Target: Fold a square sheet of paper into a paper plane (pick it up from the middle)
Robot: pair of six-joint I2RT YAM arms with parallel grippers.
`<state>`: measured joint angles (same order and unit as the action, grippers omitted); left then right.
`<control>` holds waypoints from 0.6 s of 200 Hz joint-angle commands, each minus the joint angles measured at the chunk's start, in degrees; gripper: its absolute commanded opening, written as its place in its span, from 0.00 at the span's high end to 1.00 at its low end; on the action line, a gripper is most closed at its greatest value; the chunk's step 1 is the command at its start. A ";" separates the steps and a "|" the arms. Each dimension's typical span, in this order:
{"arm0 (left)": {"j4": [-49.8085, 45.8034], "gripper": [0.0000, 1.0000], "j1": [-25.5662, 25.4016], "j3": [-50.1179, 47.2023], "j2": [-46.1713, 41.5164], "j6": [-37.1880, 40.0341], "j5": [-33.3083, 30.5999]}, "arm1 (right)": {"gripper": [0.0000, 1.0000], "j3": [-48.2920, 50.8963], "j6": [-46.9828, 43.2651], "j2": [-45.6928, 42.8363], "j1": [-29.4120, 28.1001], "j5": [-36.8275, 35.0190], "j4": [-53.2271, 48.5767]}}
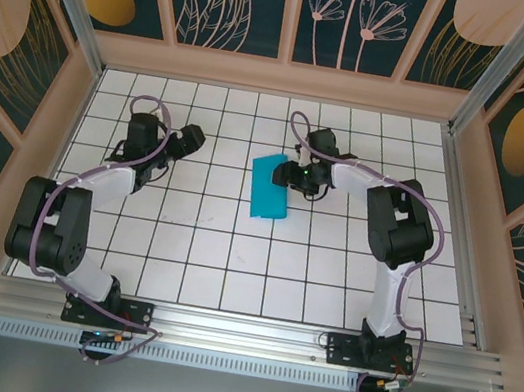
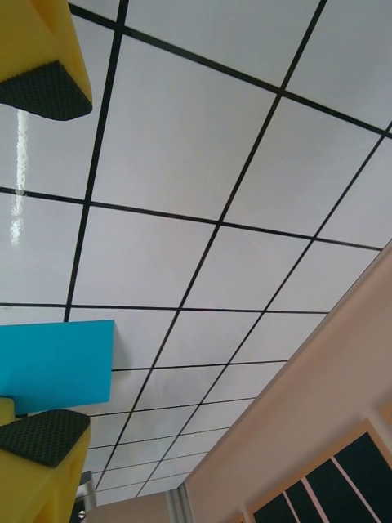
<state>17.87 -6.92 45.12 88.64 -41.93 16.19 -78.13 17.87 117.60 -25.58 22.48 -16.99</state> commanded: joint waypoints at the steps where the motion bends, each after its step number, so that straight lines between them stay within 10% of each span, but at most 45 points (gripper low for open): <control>1: 1.89 0.08 -1.28 1.89 1.33 -1.36 2.18 | 0.37 -1.16 -0.80 -1.08 0.27 -3.83 -1.97; 59: 3.40 0.23 -5.61 4.29 6.30 -5.08 7.05 | 0.55 0.78 -0.02 -2.09 0.77 -3.94 -0.58; 120: 4.46 0.40 -12.72 10.00 15.20 -6.06 9.30 | 0.51 1.86 -3.85 -2.11 2.24 -3.88 -1.66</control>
<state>20.47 -17.19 51.92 100.18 -47.24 23.35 -77.43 16.84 117.49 -24.05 19.73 -16.95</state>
